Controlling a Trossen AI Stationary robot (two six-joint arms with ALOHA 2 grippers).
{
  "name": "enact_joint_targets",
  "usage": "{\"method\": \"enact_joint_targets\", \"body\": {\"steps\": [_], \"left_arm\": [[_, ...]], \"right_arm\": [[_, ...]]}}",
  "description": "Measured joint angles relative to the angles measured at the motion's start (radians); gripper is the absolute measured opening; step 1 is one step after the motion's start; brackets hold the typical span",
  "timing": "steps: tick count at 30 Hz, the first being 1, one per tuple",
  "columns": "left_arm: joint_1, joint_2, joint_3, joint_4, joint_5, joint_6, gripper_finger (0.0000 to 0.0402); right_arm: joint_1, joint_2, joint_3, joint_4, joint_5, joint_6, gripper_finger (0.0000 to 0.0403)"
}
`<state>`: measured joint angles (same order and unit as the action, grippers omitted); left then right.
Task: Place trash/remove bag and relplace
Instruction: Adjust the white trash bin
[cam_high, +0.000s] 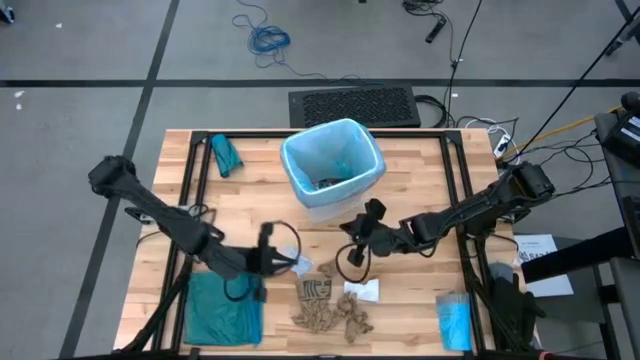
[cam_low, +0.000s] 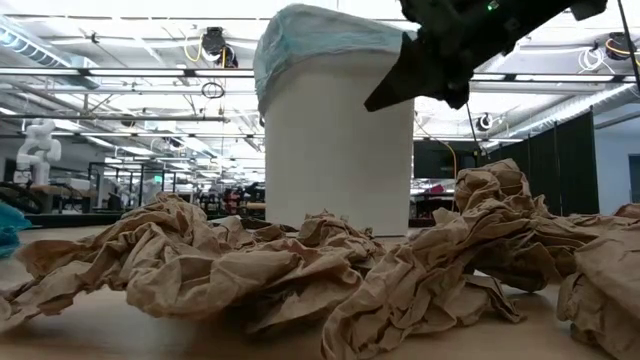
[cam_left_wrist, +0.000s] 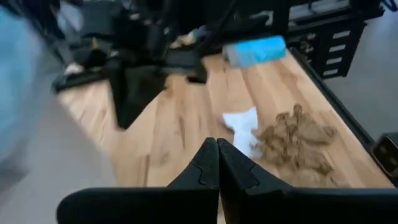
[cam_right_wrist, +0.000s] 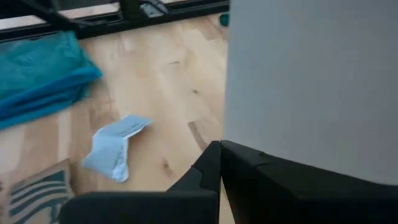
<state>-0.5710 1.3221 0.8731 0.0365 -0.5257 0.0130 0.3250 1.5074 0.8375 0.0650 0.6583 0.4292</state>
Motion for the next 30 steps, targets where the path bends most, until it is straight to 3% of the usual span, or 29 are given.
{"method": "enact_joint_targets", "body": {"steps": [4,11,16,30], "left_arm": [[0.05,0.111,-0.013,0.136,-0.062,0.046,0.0],[0.178,0.276,-0.013,0.179,-0.121,0.043,0.0],[0.243,0.327,-0.014,0.172,-0.265,0.001,0.0],[0.402,0.328,-0.014,0.122,-0.286,0.021,0.0]], "right_arm": [[0.01,-0.017,0.0,0.002,0.097,-0.008,0.0],[0.035,-0.099,0.0,0.164,0.28,-0.173,0.0],[0.052,-0.153,0.001,0.226,0.287,-0.253,0.0],[0.071,-0.163,0.001,0.222,0.287,-0.255,0.0]]}}
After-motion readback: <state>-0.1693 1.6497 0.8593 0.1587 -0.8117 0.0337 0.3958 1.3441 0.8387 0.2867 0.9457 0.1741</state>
